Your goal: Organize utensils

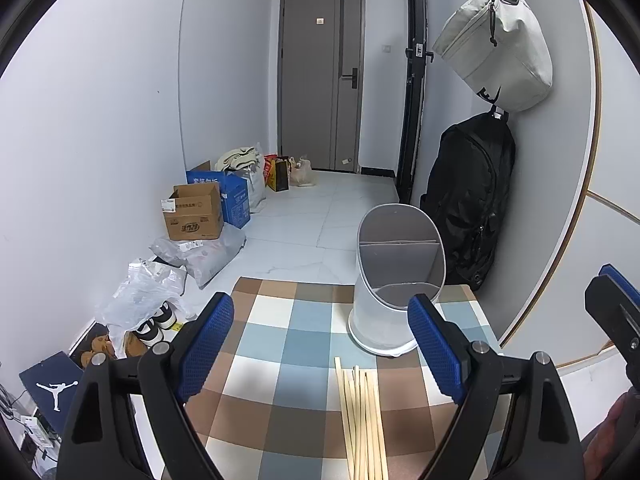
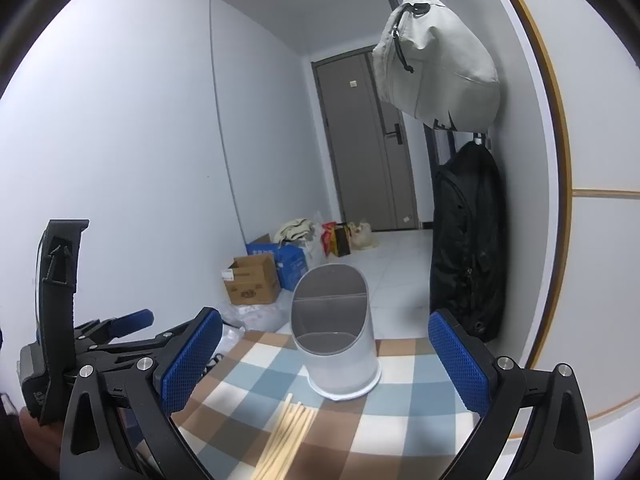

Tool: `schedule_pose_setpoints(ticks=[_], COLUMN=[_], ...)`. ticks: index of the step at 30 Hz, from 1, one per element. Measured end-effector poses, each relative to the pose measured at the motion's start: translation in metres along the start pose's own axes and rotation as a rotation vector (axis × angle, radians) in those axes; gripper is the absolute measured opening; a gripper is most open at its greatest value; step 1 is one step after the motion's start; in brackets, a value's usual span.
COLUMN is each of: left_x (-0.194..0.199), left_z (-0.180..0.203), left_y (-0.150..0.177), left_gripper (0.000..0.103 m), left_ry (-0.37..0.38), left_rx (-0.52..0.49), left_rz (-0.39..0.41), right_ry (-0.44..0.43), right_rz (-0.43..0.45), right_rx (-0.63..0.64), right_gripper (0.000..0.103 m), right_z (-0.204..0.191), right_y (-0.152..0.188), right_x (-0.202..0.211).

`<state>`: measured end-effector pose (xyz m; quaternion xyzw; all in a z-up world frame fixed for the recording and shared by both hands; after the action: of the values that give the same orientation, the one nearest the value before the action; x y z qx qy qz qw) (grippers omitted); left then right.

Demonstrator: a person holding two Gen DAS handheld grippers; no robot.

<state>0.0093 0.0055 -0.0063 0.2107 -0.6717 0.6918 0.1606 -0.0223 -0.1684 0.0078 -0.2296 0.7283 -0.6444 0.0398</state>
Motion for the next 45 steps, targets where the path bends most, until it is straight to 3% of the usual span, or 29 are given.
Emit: schedule_pose_setpoints(ticks=[45], left_x=[-0.0039], left_z=[0.0001], left_y=[0.0017], left_gripper=[0.086], left_ry=[-0.003], left_rx=[0.005], left_rz=[-0.026], right_ry=[-0.008], right_rz=[-0.017], right_rx=[-0.004], right_gripper=[0.103], right_z=[-0.0026], right_y=[0.0039], right_x=[-0.0059])
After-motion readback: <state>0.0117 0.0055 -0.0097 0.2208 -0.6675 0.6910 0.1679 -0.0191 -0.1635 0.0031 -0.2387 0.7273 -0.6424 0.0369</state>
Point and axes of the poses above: each gripper's, at about its wrist camera, not at the fingertips, and x roughly against the way its jaws point, z to its right, y to its underside, the point moved 1 cm from there along -x, roughly the way its jaws point, and after that the axes turned 4 degrees about -y, right-handed, at the moved point
